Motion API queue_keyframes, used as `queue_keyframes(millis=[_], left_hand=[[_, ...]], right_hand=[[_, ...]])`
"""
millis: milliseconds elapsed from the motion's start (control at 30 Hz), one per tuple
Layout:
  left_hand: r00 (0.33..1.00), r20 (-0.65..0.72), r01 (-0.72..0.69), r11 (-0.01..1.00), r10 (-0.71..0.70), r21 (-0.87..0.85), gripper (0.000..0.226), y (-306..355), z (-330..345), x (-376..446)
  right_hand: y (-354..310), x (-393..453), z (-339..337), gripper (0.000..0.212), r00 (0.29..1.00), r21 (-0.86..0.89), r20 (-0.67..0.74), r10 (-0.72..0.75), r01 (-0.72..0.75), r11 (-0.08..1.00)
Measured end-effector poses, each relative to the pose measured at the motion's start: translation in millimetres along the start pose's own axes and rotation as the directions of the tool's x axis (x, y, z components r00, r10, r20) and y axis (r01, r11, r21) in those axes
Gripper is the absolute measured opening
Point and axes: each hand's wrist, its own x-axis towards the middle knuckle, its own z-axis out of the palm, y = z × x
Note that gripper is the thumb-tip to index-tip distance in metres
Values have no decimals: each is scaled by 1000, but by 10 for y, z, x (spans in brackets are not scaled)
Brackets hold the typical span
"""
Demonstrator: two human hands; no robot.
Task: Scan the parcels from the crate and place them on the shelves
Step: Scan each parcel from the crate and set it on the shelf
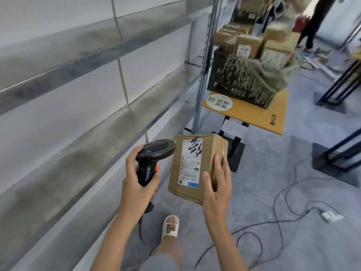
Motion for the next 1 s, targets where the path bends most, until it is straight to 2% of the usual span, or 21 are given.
queue_keyframes(millis=[233, 600, 833, 1000], left_hand=[[998, 55, -10, 999, 12, -37, 78, -142, 444, 859], [988, 116, -90, 994, 98, -69, 84, -226, 994, 2478], [972, 209, -92, 994, 104, -64, 80, -289, 1490, 3168], [971, 216, -87, 993, 104, -85, 81, -382, 1982, 3601]], right_hand=[[95, 770, 125, 60, 997, 8, -72, 19, -19, 1000], [40, 2263, 493, 58, 983, 46, -179, 39, -32, 998], [192, 2873, 511, 55, 967, 46, -236, 93, -84, 995], [374, 3451, 475, 55, 968, 42, -235, 89, -82, 996]])
